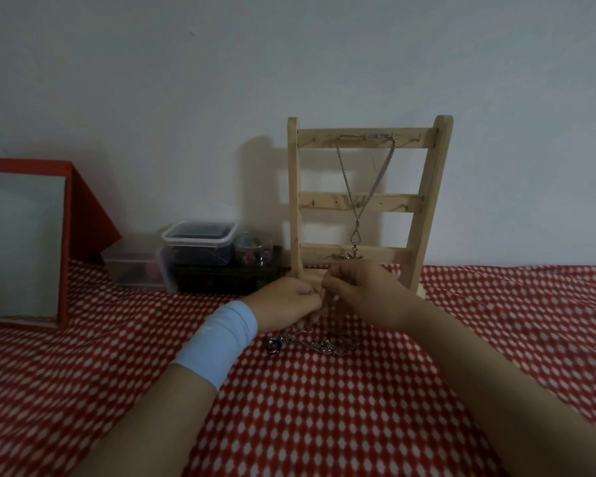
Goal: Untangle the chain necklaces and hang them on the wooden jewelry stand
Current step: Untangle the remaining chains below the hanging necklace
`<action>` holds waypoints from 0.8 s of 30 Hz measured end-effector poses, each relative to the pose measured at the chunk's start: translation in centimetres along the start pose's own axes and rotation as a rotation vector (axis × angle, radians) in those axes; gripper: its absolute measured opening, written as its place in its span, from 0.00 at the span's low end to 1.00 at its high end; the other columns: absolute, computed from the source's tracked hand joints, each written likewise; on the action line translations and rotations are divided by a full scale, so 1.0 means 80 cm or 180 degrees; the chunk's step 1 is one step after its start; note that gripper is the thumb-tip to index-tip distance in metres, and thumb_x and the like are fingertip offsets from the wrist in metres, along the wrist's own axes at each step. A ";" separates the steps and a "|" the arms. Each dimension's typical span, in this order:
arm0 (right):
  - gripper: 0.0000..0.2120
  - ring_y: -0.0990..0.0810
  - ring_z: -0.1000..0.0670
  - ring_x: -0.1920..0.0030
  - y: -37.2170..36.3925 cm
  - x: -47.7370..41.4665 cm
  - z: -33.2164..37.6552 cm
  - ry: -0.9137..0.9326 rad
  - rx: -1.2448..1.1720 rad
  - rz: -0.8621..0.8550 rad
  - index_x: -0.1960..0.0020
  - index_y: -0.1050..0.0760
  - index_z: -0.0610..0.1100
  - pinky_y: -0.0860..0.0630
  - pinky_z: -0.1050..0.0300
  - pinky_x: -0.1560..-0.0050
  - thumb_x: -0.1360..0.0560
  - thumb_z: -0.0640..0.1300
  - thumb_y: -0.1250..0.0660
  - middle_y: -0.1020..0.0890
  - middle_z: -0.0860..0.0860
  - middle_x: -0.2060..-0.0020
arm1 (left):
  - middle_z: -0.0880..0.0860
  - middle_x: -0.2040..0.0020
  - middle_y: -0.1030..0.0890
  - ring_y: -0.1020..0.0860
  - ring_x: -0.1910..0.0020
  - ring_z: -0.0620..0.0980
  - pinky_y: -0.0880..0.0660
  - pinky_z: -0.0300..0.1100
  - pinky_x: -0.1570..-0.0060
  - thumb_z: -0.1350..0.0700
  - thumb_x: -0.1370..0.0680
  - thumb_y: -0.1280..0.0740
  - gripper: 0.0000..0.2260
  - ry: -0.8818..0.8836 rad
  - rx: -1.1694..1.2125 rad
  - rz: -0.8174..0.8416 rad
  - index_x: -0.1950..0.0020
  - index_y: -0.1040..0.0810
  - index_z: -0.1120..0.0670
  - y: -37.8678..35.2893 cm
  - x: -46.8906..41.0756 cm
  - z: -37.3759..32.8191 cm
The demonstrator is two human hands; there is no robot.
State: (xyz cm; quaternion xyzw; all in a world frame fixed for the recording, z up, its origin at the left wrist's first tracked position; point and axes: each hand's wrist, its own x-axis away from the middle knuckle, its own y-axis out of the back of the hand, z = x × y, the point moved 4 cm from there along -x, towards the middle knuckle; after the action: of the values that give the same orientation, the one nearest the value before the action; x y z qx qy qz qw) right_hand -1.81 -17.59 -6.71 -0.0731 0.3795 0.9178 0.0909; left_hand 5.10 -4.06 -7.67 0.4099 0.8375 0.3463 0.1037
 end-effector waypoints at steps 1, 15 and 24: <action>0.11 0.15 0.54 0.62 0.000 0.001 0.002 0.0000 -0.0015 0.0036 0.54 0.21 0.46 0.17 0.57 0.56 0.16 0.46 0.38 0.15 0.50 0.61 | 0.53 0.61 0.20 0.24 0.63 0.46 0.26 0.42 0.55 0.57 0.21 0.38 0.10 -0.0054 0.0017 -0.0087 0.60 0.21 0.57 0.001 0.001 -0.001; 0.27 0.21 0.48 0.56 -0.001 -0.001 0.000 -0.0689 -0.2681 0.0442 0.40 0.25 0.33 0.19 0.50 0.46 0.18 0.57 0.42 0.21 0.43 0.54 | 0.49 0.57 0.15 0.20 0.54 0.53 0.25 0.41 0.47 0.56 0.19 0.36 0.09 -0.0419 0.1404 -0.0460 0.53 0.16 0.51 0.012 0.001 0.011; 0.20 0.23 0.49 0.58 0.000 0.004 0.000 -0.0780 -0.2456 0.0556 0.48 0.23 0.40 0.25 0.50 0.45 0.22 0.59 0.35 0.22 0.49 0.61 | 0.63 0.46 0.17 0.20 0.42 0.61 0.30 0.56 0.33 0.48 0.26 0.33 0.19 -0.0337 0.2057 -0.0462 0.45 0.18 0.62 0.010 -0.004 0.015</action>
State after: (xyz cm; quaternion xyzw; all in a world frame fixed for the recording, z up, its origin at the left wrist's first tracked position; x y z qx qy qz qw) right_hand -2.13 -17.54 -6.78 0.0405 -0.0012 0.9989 0.0231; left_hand 6.35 -3.36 -8.05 0.3782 0.9244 0.0328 0.0361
